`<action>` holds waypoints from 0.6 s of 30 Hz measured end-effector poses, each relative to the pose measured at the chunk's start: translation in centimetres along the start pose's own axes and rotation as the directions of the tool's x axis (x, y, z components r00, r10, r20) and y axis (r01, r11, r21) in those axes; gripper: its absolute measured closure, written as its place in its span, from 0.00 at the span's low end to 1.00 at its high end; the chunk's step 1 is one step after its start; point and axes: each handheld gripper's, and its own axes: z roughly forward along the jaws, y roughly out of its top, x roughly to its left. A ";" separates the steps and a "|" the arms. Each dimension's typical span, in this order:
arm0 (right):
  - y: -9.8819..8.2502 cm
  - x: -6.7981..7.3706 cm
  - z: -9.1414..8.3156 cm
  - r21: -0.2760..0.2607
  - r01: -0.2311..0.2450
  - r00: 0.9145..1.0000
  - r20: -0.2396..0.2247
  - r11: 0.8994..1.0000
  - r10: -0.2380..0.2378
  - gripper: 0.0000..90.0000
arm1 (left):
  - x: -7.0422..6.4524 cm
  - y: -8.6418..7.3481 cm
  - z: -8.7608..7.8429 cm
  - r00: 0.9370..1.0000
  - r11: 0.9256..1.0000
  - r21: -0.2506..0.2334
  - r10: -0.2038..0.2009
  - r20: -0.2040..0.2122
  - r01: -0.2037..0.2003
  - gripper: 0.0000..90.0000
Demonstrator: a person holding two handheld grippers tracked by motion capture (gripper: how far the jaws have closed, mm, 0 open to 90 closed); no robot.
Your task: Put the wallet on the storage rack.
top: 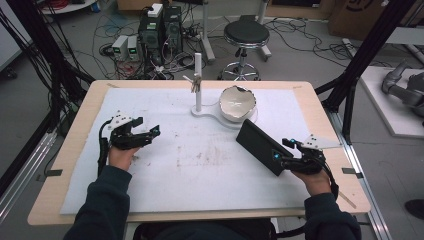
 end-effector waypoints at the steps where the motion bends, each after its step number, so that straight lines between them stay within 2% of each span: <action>1: -0.1 0.0 -0.1 -0.006 0.007 1.000 -0.002 1.000 -0.007 0.40 | 0.0 0.0 0.0 1.000 1.000 -0.001 -0.003 0.001 0.003 0.24; 5: -0.9 -0.3 -0.4 -0.010 0.039 0.999 -0.010 0.999 -0.039 0.38 | 0.0 0.0 0.1 1.000 1.000 0.004 -0.002 0.004 0.002 0.24; 8: -1.4 -0.6 -0.1 -0.003 0.025 1.000 -0.016 1.000 -0.025 0.37 | -0.1 0.0 0.1 1.000 1.000 0.003 0.000 0.003 0.000 0.24; 11: -1.7 -0.7 0.3 0.022 0.014 1.000 -0.021 1.000 -0.013 0.37 | -0.1 0.0 0.1 1.000 1.000 0.005 -0.002 0.005 0.001 0.24; 12: -2.0 -0.7 0.7 0.046 0.009 0.999 -0.037 0.999 -0.008 0.38 | -0.1 0.0 0.1 1.000 1.000 0.006 0.001 0.006 -0.001 0.24; 13: -2.4 -0.7 1.2 0.091 0.017 0.999 -0.041 0.996 -0.013 0.40 | -0.2 0.0 0.1 1.000 1.000 0.007 0.001 0.008 -0.001 0.24; 16: -2.7 -0.9 1.3 0.109 0.007 0.999 -0.043 0.994 -0.002 0.44 | -0.2 0.0 0.1 1.000 1.000 0.008 0.004 0.008 -0.004 0.24; 18: -2.9 -1.2 1.1 0.115 -0.004 0.999 -0.052 0.993 0.010 0.57 | -0.2 0.0 0.1 1.000 1.000 0.007 0.002 0.009 -0.002 0.24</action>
